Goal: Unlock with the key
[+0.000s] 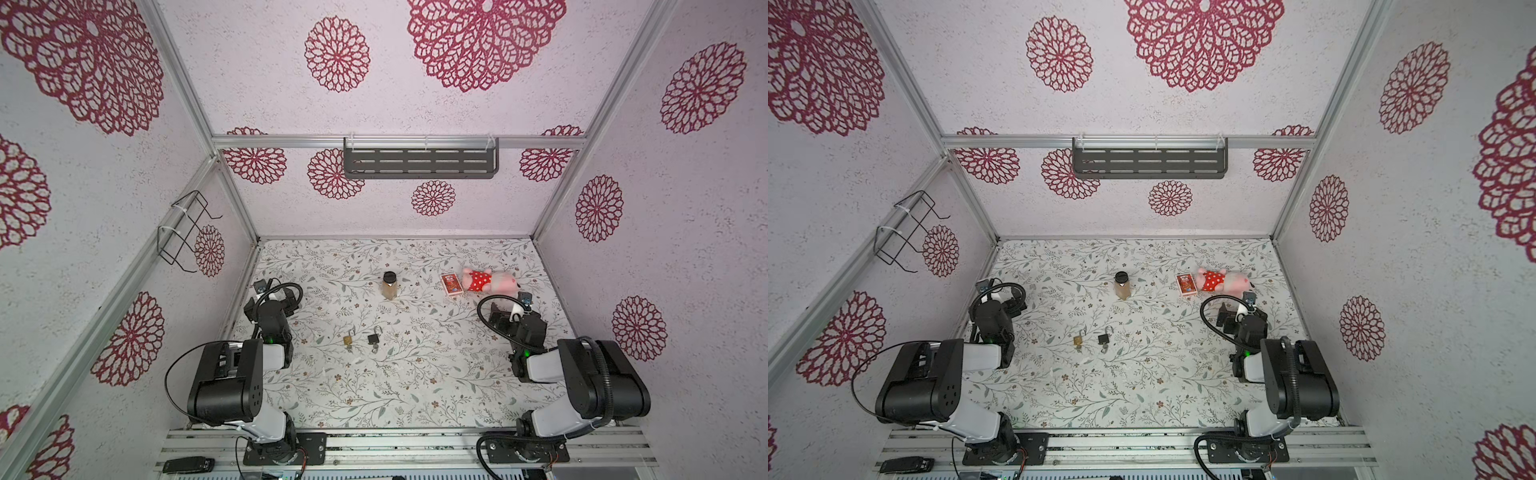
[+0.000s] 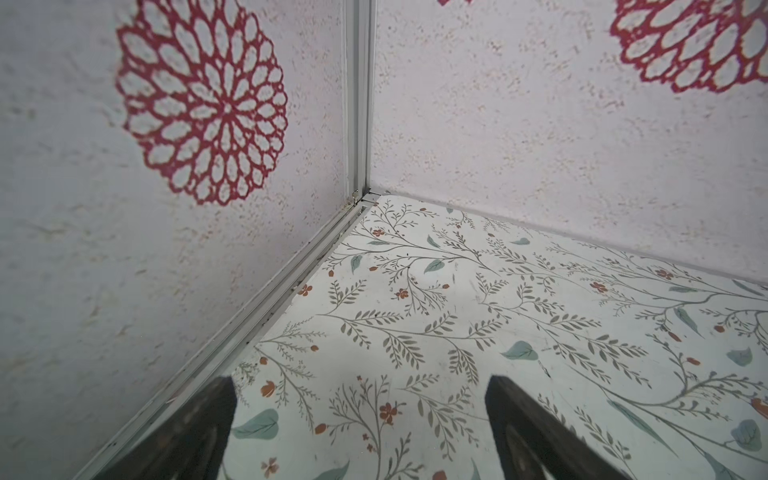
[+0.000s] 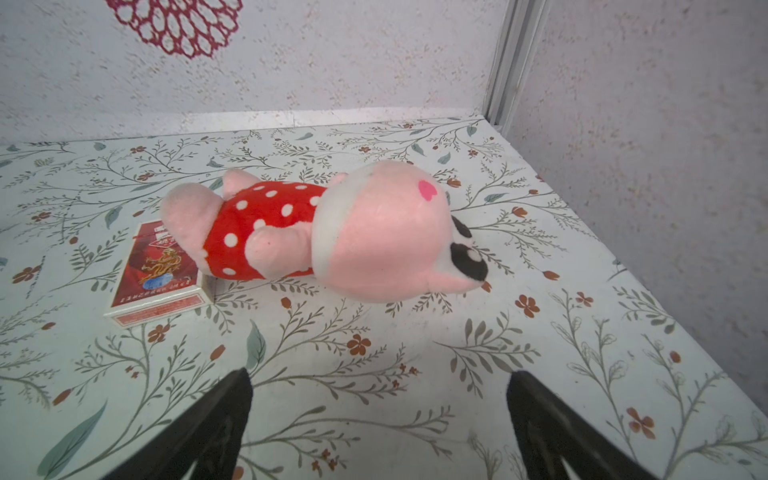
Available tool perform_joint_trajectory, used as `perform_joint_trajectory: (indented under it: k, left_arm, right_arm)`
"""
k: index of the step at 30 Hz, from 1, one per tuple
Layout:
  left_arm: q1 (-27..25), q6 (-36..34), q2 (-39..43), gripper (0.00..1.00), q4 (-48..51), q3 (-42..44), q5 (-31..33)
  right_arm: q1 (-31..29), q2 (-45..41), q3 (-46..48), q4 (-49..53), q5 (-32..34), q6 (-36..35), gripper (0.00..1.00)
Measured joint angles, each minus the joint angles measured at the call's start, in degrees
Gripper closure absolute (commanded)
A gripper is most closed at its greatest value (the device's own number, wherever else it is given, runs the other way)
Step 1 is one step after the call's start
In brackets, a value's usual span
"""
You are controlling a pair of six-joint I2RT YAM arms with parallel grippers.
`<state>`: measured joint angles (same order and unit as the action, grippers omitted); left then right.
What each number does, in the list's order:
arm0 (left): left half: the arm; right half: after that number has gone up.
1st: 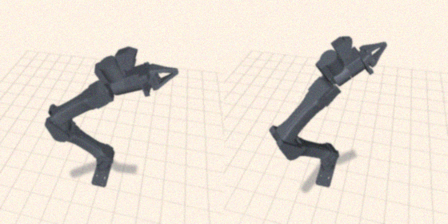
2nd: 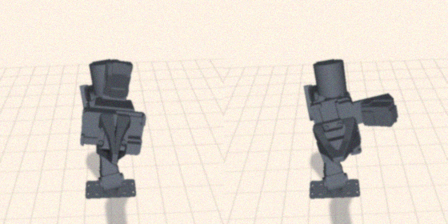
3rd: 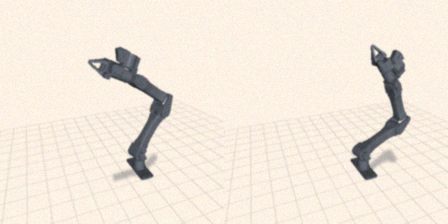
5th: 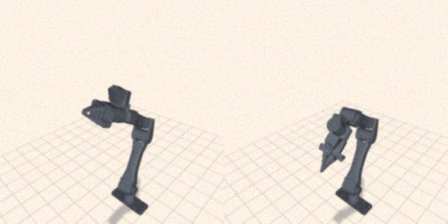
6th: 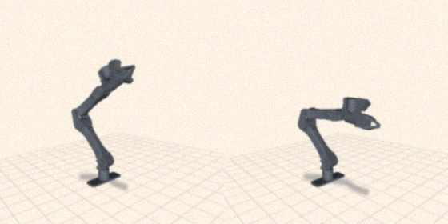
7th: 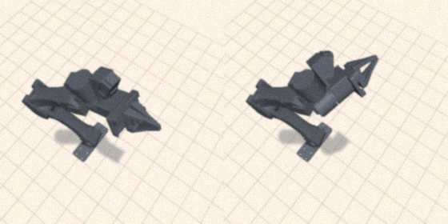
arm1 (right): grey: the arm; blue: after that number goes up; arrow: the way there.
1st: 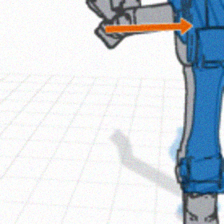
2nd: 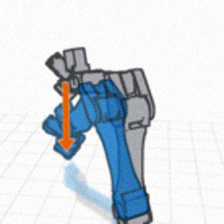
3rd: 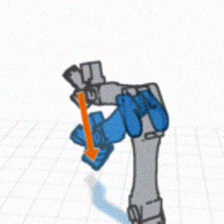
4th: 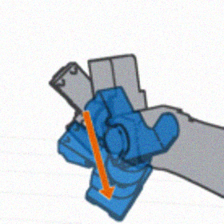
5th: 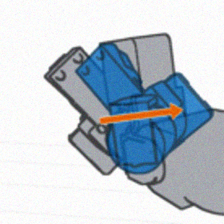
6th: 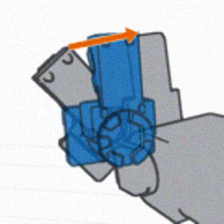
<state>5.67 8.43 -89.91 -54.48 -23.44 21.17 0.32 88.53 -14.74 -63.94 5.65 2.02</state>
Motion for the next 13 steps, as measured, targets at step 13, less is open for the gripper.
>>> perform_joint_trajectory:
  k: [13]
  left_arm:
    - [-0.28, 0.17, 0.0, 0.03, 0.37, 0.04, -0.13]
  right_arm:
    - [0.0, 0.0, 0.0, -0.92, 0.0, -0.09, 0.01]
